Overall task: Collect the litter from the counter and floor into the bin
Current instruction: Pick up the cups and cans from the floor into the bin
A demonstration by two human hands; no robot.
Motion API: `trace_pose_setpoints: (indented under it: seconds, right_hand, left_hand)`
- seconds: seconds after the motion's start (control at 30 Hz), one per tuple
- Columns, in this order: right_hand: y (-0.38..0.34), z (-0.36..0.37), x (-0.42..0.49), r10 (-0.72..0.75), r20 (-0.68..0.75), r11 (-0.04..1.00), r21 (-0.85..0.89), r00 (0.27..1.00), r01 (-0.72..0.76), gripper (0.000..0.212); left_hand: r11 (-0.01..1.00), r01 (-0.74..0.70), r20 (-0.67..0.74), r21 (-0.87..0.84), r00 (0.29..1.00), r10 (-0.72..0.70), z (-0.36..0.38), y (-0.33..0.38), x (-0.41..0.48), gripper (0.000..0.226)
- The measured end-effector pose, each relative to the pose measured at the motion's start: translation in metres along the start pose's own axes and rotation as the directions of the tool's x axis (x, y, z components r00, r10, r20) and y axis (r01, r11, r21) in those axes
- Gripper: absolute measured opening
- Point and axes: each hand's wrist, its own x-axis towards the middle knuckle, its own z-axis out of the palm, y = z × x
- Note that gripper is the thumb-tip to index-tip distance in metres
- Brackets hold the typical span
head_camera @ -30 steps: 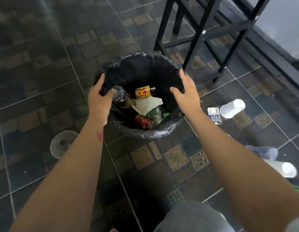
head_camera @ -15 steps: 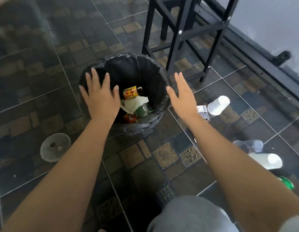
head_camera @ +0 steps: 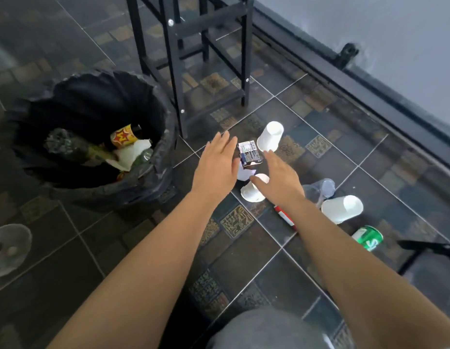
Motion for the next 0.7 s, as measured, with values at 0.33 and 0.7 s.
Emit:
trace_pose_setpoints:
  seconds: [0.33,0.7]
  right_hand:
    - [0.031,0.044,0.010,-0.048,0.098,0.955,-0.288,0.994,0.075,0.071]
    - [0.041,0.050,0.011,-0.086,0.036,0.939,-0.331,0.996,0.093,0.063]
  left_hand:
    - [0.989,0.034,0.352,0.144,0.932,-0.084,0.099,-0.033,0.021,0.060]
    - [0.923,-0.050,0.329,0.382,0.941,-0.085,0.123,-0.036,0.014,0.052]
